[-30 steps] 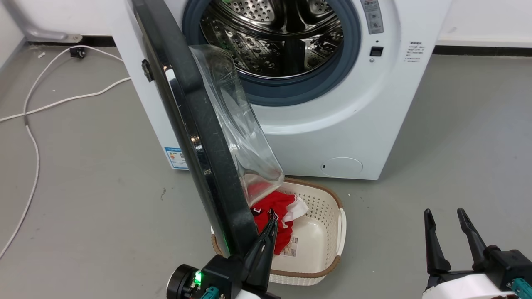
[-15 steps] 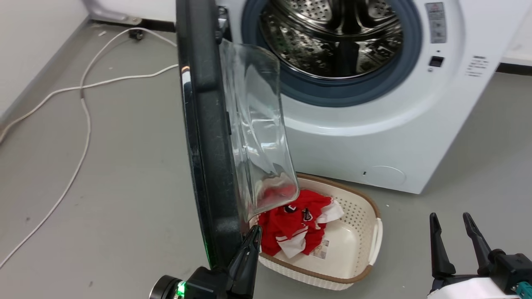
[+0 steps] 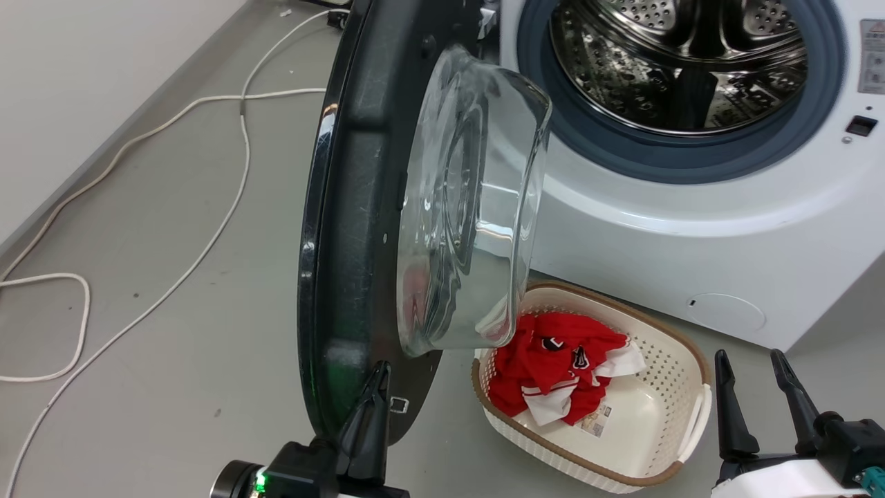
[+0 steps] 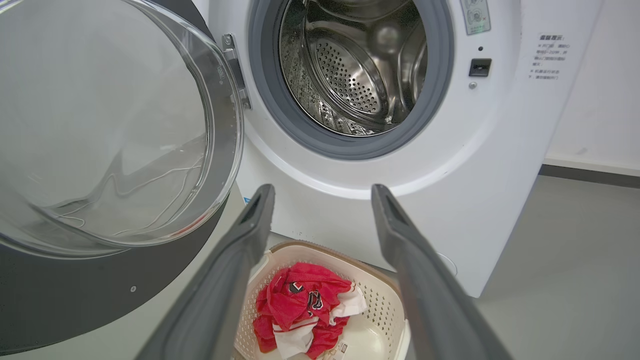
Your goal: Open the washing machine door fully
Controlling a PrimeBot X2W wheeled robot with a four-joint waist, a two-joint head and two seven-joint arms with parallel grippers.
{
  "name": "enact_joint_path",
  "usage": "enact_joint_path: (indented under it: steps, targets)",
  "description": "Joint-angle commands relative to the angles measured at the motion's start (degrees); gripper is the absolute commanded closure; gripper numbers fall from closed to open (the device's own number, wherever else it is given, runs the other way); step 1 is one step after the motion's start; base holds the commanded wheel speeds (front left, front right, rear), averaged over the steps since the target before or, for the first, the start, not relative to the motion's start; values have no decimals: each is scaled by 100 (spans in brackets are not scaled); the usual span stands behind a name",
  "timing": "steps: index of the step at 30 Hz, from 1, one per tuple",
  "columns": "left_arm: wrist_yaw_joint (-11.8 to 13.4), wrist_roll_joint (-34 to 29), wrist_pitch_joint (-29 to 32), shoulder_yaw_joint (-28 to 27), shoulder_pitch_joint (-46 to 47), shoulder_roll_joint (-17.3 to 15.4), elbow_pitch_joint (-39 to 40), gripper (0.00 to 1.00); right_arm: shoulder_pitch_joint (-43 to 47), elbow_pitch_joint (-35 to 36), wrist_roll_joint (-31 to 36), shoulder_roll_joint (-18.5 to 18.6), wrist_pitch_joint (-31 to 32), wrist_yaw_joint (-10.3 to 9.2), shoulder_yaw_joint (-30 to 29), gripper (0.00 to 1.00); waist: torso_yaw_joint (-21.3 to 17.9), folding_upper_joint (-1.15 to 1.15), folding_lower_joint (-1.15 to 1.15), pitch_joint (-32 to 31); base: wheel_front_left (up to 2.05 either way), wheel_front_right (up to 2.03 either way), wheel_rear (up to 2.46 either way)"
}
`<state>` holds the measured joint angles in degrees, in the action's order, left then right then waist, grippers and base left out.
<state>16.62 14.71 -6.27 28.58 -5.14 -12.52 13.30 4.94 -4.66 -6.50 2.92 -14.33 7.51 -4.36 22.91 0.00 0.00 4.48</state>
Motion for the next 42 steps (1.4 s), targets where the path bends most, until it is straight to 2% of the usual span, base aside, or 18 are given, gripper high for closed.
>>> enact_joint_path:
  steps: [1,8,19,30,42]
  targets:
    - [52,12,-45,-85,-48,-43,18,100,-12,18,30,-7,12,-4,-4,0,99,0,0,50,0,0,0]
    - [179,117,-160,-369,-71,-123,-14,100,-37,38,53,-7,31,-4,7,0,218,0,0,100,0,0,0]
    - [338,447,-357,-1232,165,-431,-216,100,-68,156,97,-7,127,-4,-23,0,152,0,0,262,0,0,0]
    - [243,997,-569,-2084,738,-650,-903,100,-118,326,125,33,264,-4,-76,0,25,0,0,525,0,0,0]
    - [-180,1481,-633,-2682,1711,-1110,-2005,100,-250,422,90,148,365,-4,8,0,-39,0,0,744,0,0,0]
